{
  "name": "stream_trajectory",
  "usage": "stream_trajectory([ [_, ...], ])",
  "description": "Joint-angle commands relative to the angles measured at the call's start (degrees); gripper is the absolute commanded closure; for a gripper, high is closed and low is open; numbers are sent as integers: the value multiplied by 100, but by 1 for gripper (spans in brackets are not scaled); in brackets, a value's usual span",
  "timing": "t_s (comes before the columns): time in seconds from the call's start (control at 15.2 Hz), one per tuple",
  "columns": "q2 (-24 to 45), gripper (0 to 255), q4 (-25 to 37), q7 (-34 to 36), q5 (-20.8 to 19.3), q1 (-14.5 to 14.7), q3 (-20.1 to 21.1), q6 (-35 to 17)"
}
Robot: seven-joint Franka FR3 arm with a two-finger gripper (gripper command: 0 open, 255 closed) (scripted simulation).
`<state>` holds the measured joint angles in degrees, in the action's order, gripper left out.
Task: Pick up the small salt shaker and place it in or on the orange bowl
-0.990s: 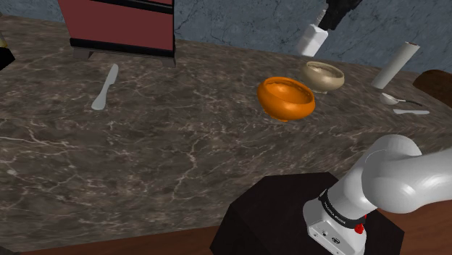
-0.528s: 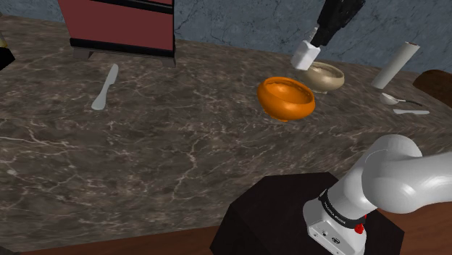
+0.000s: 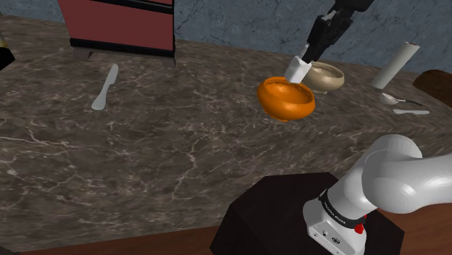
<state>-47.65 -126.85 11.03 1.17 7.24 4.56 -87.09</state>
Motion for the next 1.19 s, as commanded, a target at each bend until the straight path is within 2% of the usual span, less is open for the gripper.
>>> stream_trajectory([
  [0.0,-37,255,-77,-2,1,2,-2,-43],
  [0.33,-37,255,-77,-2,1,2,-2,-43],
  [0.4,-37,0,-76,-2,1,2,-2,-42],
  [0.73,-36,0,-76,-2,1,2,-2,-42],
  [0.99,235,0,865,9,-12,-13,-1,627],
  [1.12,234,0,864,9,-12,-13,-2,627],
])
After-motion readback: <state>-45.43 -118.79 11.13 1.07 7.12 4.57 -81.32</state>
